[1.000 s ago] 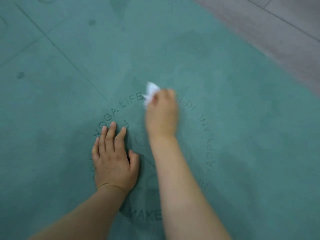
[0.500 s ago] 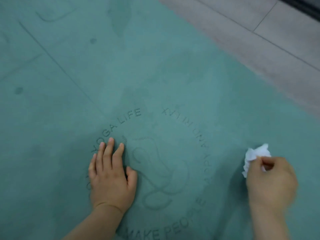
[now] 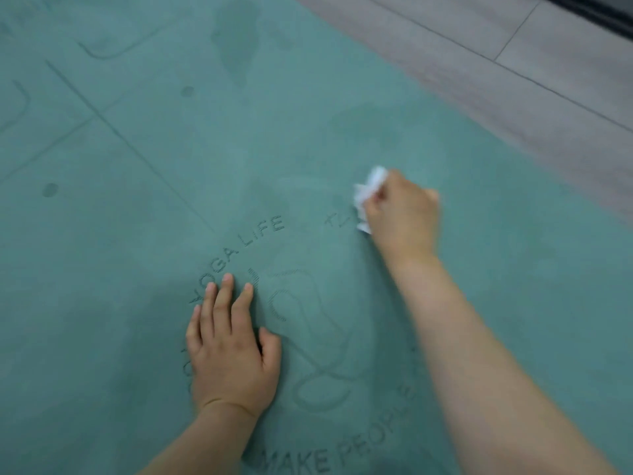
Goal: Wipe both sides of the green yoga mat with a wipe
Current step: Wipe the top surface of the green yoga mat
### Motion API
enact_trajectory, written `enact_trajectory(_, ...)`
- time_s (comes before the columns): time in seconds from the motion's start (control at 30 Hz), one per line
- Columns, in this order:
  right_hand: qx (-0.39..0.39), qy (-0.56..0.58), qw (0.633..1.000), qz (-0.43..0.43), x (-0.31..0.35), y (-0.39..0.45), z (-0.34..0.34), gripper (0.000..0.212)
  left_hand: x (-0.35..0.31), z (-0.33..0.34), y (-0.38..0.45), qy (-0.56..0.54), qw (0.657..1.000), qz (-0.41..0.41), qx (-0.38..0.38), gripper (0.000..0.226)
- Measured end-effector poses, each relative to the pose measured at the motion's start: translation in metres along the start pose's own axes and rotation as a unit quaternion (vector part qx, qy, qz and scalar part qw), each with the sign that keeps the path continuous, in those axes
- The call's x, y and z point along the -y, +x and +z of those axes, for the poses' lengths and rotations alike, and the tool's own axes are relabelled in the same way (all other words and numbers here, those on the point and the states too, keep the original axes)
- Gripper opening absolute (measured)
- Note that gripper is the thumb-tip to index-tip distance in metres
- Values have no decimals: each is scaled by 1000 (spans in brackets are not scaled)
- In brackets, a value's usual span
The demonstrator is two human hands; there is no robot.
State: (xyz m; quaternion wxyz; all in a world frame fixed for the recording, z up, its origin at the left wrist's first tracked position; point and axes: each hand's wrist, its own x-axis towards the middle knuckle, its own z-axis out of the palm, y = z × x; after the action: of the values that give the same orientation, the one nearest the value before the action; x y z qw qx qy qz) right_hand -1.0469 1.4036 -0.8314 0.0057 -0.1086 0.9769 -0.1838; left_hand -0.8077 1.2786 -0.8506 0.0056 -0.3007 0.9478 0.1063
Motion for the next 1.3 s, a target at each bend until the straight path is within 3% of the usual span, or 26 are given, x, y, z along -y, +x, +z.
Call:
enact_trajectory(0.13, -78, -19, 966, 245, -102, -78, -45, 31, 0, 1, 1, 1, 1000, 8, -1, 61)
enact_trajectory(0.2, -94, -33, 951, 294, -109, -88, -43, 33, 0, 1, 1, -1, 1000, 7, -2, 61)
enact_trajectory(0.33, -91, 26, 975, 202, -21, -19, -11, 21, 0, -1, 2, -4, 1000, 7, -6, 60)
enact_trajectory(0.4, 10, 58, 996, 69, 48, 22, 11, 17, 0, 0, 2, -3, 1000, 6, -6, 60)
enact_trajectory(0.47, 104, 30, 989, -99, 104, 42, 27, 17, 0, 0, 3, -3, 1000, 7, -10, 60)
enact_trajectory(0.53, 130, -17, 974, -185, 117, 51, 31, 19, 0, 1, 3, 1, 1000, 10, -13, 60)
enact_trajectory(0.6, 82, -14, 985, -150, 83, 53, 28, 22, 2, 1, 2, 2, 1000, 11, -10, 61)
enact_trajectory(0.7, -49, 42, 998, 25, -15, 24, 13, 28, 2, 0, 1, -4, 1000, 9, -6, 61)
enact_trajectory(0.8, -133, 70, 981, 121, -70, -17, 4, 10, 3, 1, 2, -11, 1000, 17, -5, 61)
enact_trajectory(0.97, -120, 70, 983, 118, -70, -10, 7, 8, 2, -1, 1, 4, 999, 46, 23, 62)
enact_trajectory(1.07, -117, 67, 983, 128, -75, -11, 8, 9, 2, -4, 8, 20, 992, 111, 54, 65)
enact_trajectory(1.13, -121, 62, 983, 121, -73, -10, 6, 9, -2, -7, 27, 36, 983, 161, 75, 67)
enact_trajectory(1.3, -114, 54, 984, 125, -72, -8, 6, 10, -55, 1, 107, 15, 978, 196, 73, 77)
